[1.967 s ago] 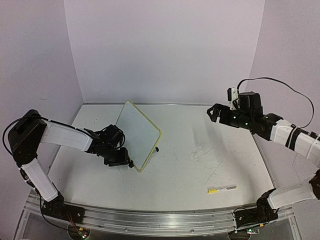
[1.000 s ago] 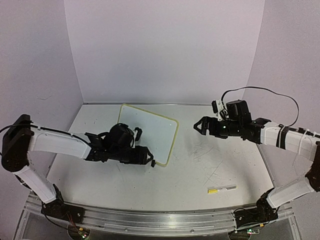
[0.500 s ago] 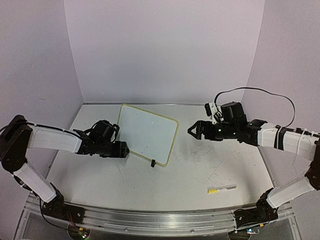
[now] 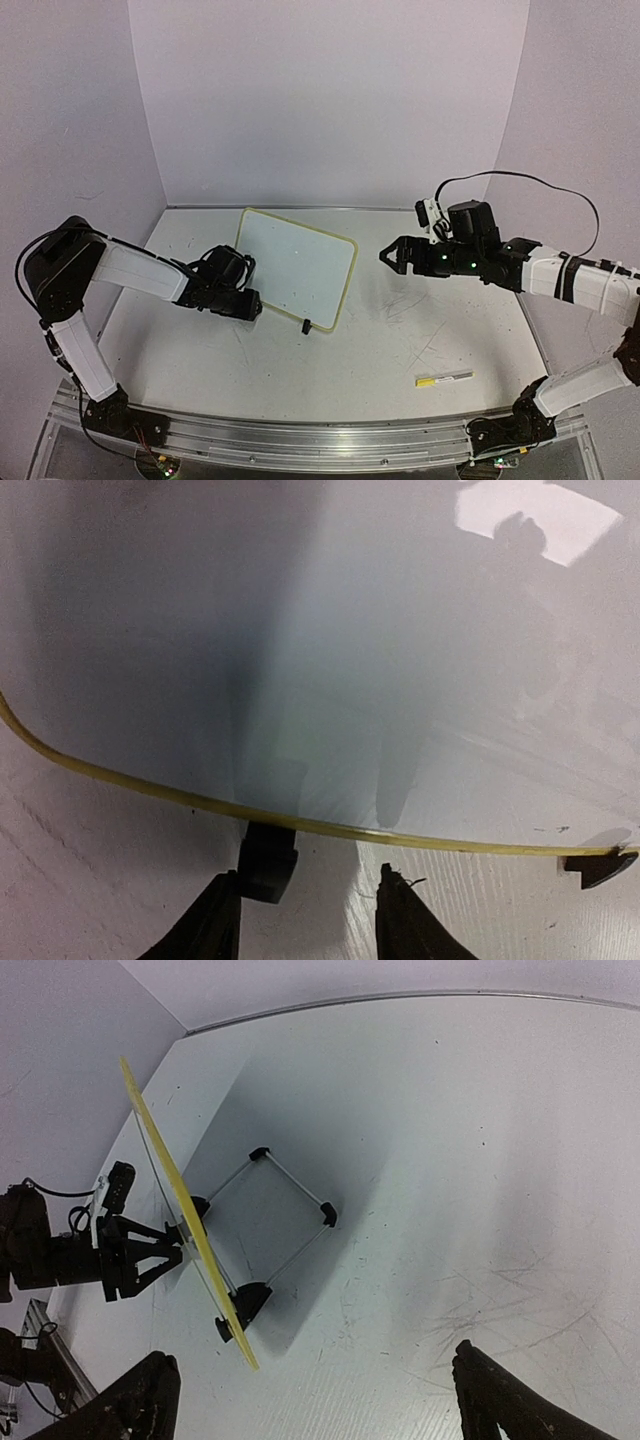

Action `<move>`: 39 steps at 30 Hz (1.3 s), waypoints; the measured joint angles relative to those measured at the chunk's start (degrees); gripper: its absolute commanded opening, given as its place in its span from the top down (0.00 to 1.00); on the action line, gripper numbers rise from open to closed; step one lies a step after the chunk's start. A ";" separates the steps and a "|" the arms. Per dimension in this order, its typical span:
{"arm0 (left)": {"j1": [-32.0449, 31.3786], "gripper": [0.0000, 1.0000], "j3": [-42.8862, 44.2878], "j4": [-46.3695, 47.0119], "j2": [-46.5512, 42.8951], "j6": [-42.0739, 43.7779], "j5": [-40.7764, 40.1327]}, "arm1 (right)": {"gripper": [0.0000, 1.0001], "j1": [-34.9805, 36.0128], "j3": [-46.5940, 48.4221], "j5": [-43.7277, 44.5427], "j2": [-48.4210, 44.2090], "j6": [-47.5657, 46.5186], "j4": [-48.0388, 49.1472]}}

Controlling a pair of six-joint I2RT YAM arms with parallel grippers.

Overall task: Write a sentence on the whiteboard
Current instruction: Adjust the whiteboard stand at the center of the board.

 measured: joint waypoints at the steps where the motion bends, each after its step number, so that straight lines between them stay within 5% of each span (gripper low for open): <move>1: 0.02 0.62 0.23 0.35 0.46 0.35 -0.08 | 0.05 0.00 0.00 0.17 0.02 -0.04 -0.02; 17: -1.98 0.87 2.50 1.59 3.96 -1.26 -2.33 | 0.05 0.00 0.00 1.78 0.00 -0.09 -0.45; 39: -14.04 0.94 6.48 5.69 9.63 -23.92 -14.44 | 0.04 0.00 0.00 5.40 -0.42 -0.20 -0.85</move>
